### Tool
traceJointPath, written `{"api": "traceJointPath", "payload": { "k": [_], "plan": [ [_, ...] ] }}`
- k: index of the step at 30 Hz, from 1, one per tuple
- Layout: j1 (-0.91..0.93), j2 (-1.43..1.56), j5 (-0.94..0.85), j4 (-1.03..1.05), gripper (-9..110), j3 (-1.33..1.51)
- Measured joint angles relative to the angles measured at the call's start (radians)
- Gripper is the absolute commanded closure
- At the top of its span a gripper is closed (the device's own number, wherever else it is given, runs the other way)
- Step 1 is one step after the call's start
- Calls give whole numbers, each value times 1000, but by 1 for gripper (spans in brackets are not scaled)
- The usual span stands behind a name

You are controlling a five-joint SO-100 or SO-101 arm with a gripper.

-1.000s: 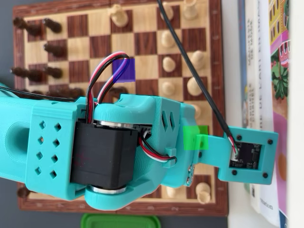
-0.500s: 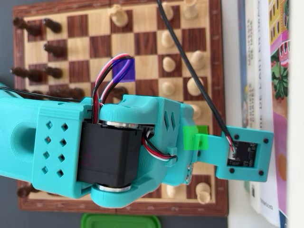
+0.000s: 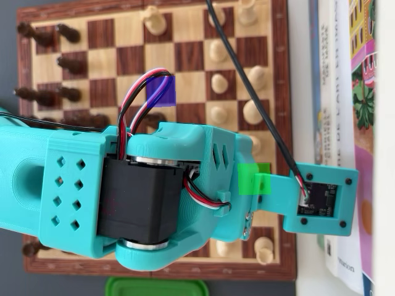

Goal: Play chess

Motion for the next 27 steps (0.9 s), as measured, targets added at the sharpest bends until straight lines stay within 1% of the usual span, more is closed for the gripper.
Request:
{"api": "traceJointPath", "payload": {
  "k": [22, 27],
  "plan": [
    [-6, 20, 0, 0, 86, -2],
    [-6, 121, 0, 0, 86, 92]
  ]
}}
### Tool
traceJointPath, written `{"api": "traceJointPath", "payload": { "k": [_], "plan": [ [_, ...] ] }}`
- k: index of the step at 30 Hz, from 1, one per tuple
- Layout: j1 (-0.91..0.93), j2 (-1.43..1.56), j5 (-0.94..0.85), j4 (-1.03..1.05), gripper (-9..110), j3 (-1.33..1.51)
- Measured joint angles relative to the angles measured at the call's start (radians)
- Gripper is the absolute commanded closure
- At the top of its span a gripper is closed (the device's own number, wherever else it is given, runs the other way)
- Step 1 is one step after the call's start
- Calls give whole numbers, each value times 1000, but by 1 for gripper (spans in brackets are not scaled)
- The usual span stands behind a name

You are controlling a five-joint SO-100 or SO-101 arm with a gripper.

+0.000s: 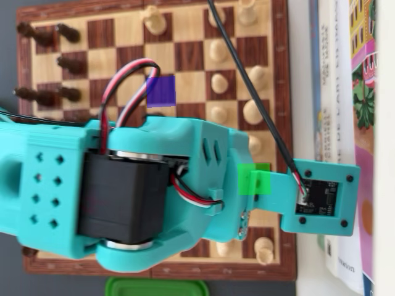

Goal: Play chess

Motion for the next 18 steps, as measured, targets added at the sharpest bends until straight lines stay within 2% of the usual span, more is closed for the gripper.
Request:
{"api": "traceJointPath", "payload": {
  "k": [18],
  "plan": [
    [0, 380, 0, 2, 86, 316]
  ]
}}
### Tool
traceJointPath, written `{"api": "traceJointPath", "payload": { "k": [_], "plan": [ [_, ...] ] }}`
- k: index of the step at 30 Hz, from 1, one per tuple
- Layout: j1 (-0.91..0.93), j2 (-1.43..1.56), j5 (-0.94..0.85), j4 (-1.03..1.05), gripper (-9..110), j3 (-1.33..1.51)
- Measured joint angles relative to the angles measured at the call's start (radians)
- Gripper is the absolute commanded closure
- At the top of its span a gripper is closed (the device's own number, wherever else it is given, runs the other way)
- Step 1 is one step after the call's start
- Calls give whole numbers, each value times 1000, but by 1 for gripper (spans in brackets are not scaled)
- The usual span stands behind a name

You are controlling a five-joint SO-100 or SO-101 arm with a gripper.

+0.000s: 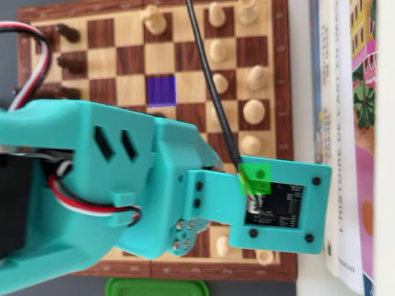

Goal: Play chess

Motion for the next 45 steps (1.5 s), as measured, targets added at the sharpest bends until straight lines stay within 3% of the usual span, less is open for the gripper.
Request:
{"api": "traceJointPath", "payload": {
  "k": [19, 33, 45],
  "plan": [
    [0, 770, 0, -2, 86, 690],
    [-54, 1356, 0, -210, 86, 1321],
    [-58, 1718, 0, -236, 86, 1617]
  ]
}}
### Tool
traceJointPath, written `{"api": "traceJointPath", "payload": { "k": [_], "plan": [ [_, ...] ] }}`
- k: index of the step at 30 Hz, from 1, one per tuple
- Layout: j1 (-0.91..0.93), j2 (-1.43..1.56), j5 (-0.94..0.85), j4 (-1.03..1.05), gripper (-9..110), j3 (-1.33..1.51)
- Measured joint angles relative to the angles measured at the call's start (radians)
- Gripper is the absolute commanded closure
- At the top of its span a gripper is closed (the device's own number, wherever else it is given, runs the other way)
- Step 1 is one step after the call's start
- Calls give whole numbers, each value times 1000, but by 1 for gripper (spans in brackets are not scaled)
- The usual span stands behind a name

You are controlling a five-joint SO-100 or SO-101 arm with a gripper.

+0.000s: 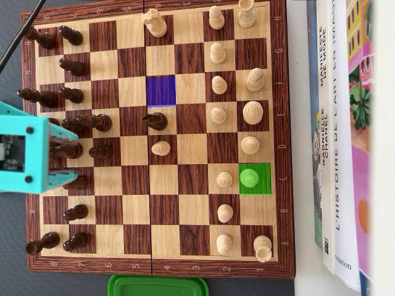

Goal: Play chess

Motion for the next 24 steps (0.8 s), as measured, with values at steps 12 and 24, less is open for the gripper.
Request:
{"api": "traceJointPath", "payload": {
  "k": [12, 24],
  "plan": [
    [-29, 245, 0, -54, 86, 227],
    [-52, 310, 0, -270, 86, 436]
  ]
}}
